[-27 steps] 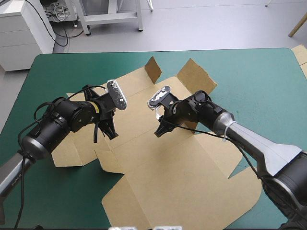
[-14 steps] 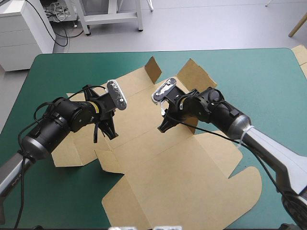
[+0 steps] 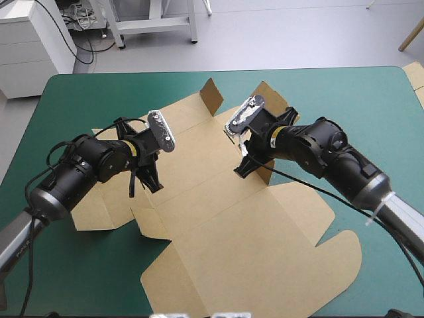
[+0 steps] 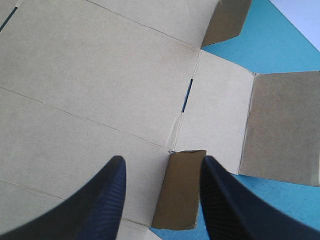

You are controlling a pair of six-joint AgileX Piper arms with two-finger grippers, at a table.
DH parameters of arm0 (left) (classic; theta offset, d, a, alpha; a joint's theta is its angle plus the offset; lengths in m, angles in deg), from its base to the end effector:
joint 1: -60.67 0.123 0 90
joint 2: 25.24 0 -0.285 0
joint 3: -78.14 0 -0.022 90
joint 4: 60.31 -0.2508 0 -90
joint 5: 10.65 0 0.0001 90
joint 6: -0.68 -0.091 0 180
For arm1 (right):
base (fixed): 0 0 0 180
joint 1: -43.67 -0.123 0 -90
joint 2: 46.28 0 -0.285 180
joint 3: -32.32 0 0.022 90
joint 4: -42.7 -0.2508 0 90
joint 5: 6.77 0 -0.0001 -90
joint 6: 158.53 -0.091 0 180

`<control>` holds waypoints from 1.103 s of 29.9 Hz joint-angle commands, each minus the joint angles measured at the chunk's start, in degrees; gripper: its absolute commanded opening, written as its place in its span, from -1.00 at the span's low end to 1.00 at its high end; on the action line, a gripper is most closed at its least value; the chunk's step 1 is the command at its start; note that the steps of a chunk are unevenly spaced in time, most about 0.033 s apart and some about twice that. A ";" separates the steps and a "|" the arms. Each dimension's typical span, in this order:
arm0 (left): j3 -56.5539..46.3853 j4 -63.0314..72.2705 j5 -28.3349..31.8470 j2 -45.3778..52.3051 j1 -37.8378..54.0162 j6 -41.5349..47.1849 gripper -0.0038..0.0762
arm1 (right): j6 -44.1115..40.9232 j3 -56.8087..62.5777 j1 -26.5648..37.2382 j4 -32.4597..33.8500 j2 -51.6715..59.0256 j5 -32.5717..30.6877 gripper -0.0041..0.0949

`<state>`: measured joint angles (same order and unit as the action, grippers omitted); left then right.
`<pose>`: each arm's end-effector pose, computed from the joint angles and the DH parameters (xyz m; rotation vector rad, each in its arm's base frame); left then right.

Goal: Fold the box

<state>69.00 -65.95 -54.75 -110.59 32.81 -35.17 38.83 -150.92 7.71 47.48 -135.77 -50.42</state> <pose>0.2582 -0.1294 0.3414 1.3238 2.0277 0.1788 0.2589 0.1813 0.3881 -1.0501 2.0071 0.0751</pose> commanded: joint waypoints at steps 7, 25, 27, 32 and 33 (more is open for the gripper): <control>2.11 0.46 2.67 1.56 -0.32 0.27 -0.92 | -4.54 -2.06 0.27 7.25 4.34 -1.43 0.36; 2.11 0.46 2.67 1.56 -0.32 0.52 -0.92 | 1.32 -2.06 14.47 -10.06 3.97 -7.18 0.54; 2.11 0.46 2.67 1.56 -0.32 0.52 -0.92 | 3.42 -2.06 15.48 -13.33 3.71 -7.25 0.54; 2.11 0.46 2.67 1.56 -0.32 0.52 -0.92 | 3.92 -2.06 15.62 -13.94 1.99 -7.54 0.54; 2.11 0.46 2.67 1.56 -0.32 0.52 -0.92 | 4.18 -2.06 15.62 -14.03 1.53 -7.68 0.53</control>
<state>69.00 -65.95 -54.75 -110.59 32.81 -35.12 41.82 -150.92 22.84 34.70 -134.77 -60.16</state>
